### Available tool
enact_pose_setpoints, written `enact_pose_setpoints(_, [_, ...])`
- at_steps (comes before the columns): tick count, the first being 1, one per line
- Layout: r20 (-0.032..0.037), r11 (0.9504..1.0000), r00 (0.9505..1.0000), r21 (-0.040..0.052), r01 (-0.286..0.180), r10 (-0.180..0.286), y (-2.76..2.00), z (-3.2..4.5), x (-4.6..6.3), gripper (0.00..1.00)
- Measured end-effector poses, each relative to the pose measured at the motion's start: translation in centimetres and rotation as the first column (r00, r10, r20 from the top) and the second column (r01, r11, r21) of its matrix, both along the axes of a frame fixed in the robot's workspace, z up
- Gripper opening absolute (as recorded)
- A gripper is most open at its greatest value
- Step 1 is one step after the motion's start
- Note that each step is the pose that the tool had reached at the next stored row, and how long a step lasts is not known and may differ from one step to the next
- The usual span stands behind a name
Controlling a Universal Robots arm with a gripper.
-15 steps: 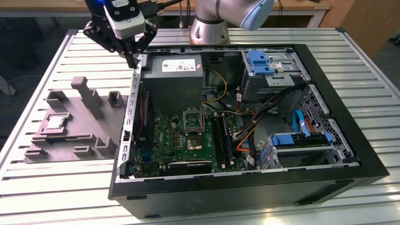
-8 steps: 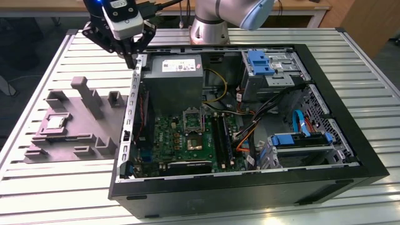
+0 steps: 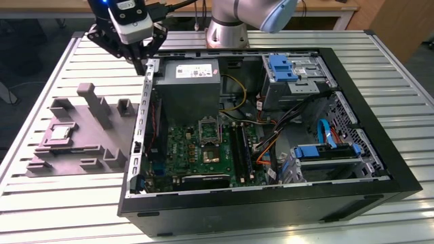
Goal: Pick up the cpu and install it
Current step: 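Reach for the cpu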
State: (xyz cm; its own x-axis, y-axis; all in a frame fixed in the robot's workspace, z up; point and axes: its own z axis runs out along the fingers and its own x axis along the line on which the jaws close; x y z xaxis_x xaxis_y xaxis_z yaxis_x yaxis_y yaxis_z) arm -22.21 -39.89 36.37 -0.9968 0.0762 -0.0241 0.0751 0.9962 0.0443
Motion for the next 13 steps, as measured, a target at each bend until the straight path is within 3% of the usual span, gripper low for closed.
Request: enact_pose_setpoints(13, [0.0, 1.0, 1.0, 0.0, 0.0, 0.0, 0.0, -0.21, -0.55, 0.11])
